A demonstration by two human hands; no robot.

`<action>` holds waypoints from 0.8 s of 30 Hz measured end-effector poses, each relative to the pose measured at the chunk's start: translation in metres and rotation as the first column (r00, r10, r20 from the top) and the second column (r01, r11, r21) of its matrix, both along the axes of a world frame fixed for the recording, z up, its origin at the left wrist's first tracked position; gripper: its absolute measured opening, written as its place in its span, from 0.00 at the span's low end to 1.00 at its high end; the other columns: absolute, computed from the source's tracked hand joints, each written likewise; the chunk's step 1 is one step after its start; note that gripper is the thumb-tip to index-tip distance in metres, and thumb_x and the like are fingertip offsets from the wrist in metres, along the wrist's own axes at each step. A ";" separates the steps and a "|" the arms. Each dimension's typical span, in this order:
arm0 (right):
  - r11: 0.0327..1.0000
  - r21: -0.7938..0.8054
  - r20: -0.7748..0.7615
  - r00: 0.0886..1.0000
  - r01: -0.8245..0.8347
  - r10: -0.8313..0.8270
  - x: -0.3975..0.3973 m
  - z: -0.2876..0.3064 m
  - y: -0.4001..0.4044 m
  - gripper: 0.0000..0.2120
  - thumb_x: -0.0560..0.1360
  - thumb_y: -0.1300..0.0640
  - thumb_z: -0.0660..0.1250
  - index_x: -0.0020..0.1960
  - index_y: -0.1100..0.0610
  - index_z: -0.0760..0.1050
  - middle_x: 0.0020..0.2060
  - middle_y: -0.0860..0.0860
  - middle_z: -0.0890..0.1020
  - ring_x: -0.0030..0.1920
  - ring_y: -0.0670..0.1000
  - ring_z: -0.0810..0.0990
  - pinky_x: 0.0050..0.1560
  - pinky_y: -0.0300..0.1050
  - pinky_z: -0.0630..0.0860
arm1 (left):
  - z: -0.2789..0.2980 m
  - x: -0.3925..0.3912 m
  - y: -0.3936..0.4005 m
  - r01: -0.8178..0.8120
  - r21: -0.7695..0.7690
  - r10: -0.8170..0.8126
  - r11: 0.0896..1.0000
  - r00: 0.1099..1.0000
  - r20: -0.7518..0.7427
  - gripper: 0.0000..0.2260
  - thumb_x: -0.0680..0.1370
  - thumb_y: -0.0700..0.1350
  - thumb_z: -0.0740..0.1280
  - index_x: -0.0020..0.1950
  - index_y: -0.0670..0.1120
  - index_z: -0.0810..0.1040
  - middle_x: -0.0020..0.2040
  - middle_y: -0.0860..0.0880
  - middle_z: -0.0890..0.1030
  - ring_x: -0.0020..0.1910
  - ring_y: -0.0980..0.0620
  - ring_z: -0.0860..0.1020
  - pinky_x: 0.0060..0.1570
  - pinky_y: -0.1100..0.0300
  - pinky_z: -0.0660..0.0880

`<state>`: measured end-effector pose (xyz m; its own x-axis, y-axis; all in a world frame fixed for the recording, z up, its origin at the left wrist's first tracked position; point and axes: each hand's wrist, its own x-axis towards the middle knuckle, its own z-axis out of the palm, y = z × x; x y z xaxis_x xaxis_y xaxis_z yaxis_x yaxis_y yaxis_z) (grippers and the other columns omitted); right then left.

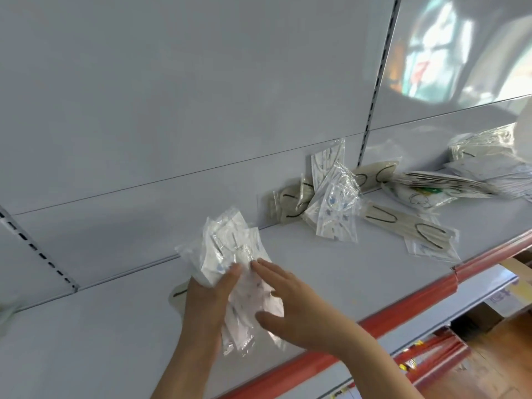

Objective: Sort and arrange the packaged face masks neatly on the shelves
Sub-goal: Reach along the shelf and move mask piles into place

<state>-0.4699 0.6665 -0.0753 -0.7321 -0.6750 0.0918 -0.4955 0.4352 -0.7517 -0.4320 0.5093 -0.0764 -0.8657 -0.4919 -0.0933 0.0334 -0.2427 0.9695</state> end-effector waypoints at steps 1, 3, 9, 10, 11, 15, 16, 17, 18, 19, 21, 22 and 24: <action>0.991 -0.115 -0.025 0.997 0.069 -0.072 -0.008 0.002 0.010 0.33 0.75 0.52 0.68 0.78 0.46 0.62 0.74 0.40 0.65 0.71 0.40 0.67 0.72 0.46 0.68 | 0.002 0.000 -0.006 -0.003 0.000 0.003 1.000 1.000 -0.025 0.19 0.68 0.45 0.75 0.58 0.51 0.83 0.52 0.42 0.87 0.53 0.38 0.85 0.58 0.35 0.78; 0.950 -0.202 -0.137 0.953 0.239 -0.269 -0.022 0.005 0.026 0.34 0.75 0.46 0.71 0.77 0.44 0.61 0.73 0.39 0.65 0.71 0.39 0.67 0.72 0.44 0.67 | 0.007 0.000 -0.014 0.037 -0.011 -0.038 0.999 0.994 -0.099 0.18 0.68 0.44 0.75 0.57 0.52 0.83 0.53 0.42 0.86 0.54 0.38 0.85 0.56 0.38 0.79; 0.912 -0.338 0.214 0.963 0.232 -0.165 -0.034 -0.008 0.037 0.25 0.73 0.51 0.76 0.66 0.42 0.69 0.56 0.40 0.83 0.57 0.42 0.82 0.61 0.52 0.79 | 0.012 0.000 -0.021 0.259 -0.396 -0.312 0.881 0.947 -0.076 0.35 0.63 0.57 0.78 0.69 0.52 0.76 0.62 0.55 0.83 0.63 0.54 0.81 0.56 0.62 0.79; 0.909 -0.343 0.216 0.962 0.236 -0.168 -0.033 -0.014 0.037 0.24 0.73 0.52 0.76 0.65 0.43 0.70 0.55 0.41 0.83 0.56 0.43 0.83 0.60 0.54 0.79 | 0.010 0.001 -0.020 0.278 -0.413 -0.320 0.867 0.947 -0.036 0.39 0.60 0.59 0.80 0.70 0.55 0.73 0.64 0.59 0.81 0.64 0.59 0.79 0.56 0.66 0.77; 0.909 -0.351 0.224 0.962 0.227 -0.154 -0.031 -0.020 0.037 0.25 0.73 0.53 0.76 0.66 0.43 0.70 0.56 0.42 0.83 0.56 0.44 0.83 0.61 0.54 0.79 | 0.007 0.002 -0.018 0.294 -0.397 -0.321 0.870 0.947 -0.002 0.41 0.58 0.61 0.82 0.69 0.57 0.72 0.63 0.60 0.81 0.64 0.61 0.79 0.56 0.65 0.78; 0.874 -0.452 0.297 0.954 0.175 -0.037 -0.021 -0.028 0.025 0.28 0.76 0.57 0.72 0.71 0.41 0.67 0.64 0.47 0.78 0.63 0.51 0.80 0.59 0.51 0.80 | -0.004 0.004 -0.001 0.206 -0.425 -0.205 0.881 0.978 0.050 0.26 0.68 0.45 0.82 0.60 0.58 0.76 0.54 0.59 0.85 0.53 0.58 0.84 0.48 0.59 0.81; 0.859 -0.485 0.260 0.965 0.165 -0.038 -0.019 -0.027 0.023 0.29 0.77 0.59 0.71 0.73 0.41 0.65 0.65 0.48 0.77 0.65 0.53 0.79 0.60 0.51 0.80 | -0.002 0.005 0.003 0.170 -0.436 -0.176 0.884 0.984 0.028 0.22 0.70 0.40 0.80 0.58 0.57 0.77 0.52 0.59 0.86 0.50 0.58 0.85 0.45 0.62 0.81; 0.835 -0.525 0.228 0.973 0.162 -0.045 -0.019 -0.024 0.021 0.32 0.78 0.61 0.70 0.76 0.43 0.62 0.68 0.48 0.75 0.69 0.53 0.76 0.63 0.49 0.77 | 0.001 0.004 0.006 0.157 -0.435 -0.173 0.887 0.985 0.002 0.20 0.71 0.37 0.78 0.57 0.56 0.77 0.51 0.59 0.86 0.49 0.59 0.85 0.43 0.64 0.81; 0.825 -0.545 0.185 0.981 0.150 -0.056 -0.020 -0.021 0.022 0.36 0.78 0.63 0.69 0.78 0.46 0.57 0.72 0.45 0.71 0.73 0.51 0.70 0.68 0.46 0.73 | 0.005 0.004 0.008 0.163 -0.424 -0.194 0.891 0.981 -0.031 0.20 0.71 0.36 0.77 0.56 0.55 0.78 0.50 0.58 0.86 0.48 0.59 0.85 0.42 0.65 0.81; 0.825 -0.550 0.147 0.988 0.128 -0.055 -0.022 -0.018 0.022 0.40 0.77 0.63 0.70 0.80 0.48 0.52 0.75 0.41 0.66 0.76 0.47 0.64 0.72 0.43 0.67 | 0.007 0.004 0.007 0.181 -0.423 -0.225 0.888 0.973 -0.057 0.21 0.70 0.37 0.79 0.56 0.55 0.78 0.50 0.58 0.87 0.49 0.58 0.85 0.42 0.65 0.81; 0.841 -0.529 0.204 0.979 0.112 -0.002 -0.027 -0.014 0.029 0.46 0.76 0.59 0.73 0.81 0.46 0.45 0.77 0.38 0.61 0.78 0.43 0.59 0.76 0.46 0.62 | 0.006 0.003 0.002 0.264 -0.450 -0.324 0.853 0.944 -0.059 0.30 0.67 0.39 0.82 0.62 0.60 0.76 0.56 0.58 0.85 0.54 0.57 0.84 0.47 0.64 0.81; 0.853 -0.509 0.263 0.964 0.113 0.030 -0.028 -0.013 0.032 0.47 0.75 0.57 0.73 0.81 0.45 0.45 0.77 0.39 0.62 0.77 0.44 0.61 0.76 0.50 0.61 | 0.002 0.001 -0.001 0.314 -0.466 -0.366 0.827 0.930 -0.023 0.36 0.66 0.40 0.82 0.68 0.62 0.72 0.60 0.60 0.83 0.58 0.59 0.82 0.50 0.64 0.80; 0.874 -0.478 0.352 0.931 0.089 0.098 -0.028 -0.013 0.039 0.36 0.78 0.54 0.70 0.79 0.48 0.55 0.73 0.46 0.71 0.74 0.49 0.68 0.75 0.55 0.65 | -0.008 0.000 -0.001 0.363 -0.503 -0.375 0.784 0.923 0.081 0.41 0.65 0.46 0.83 0.73 0.57 0.68 0.62 0.64 0.81 0.62 0.61 0.80 0.54 0.68 0.78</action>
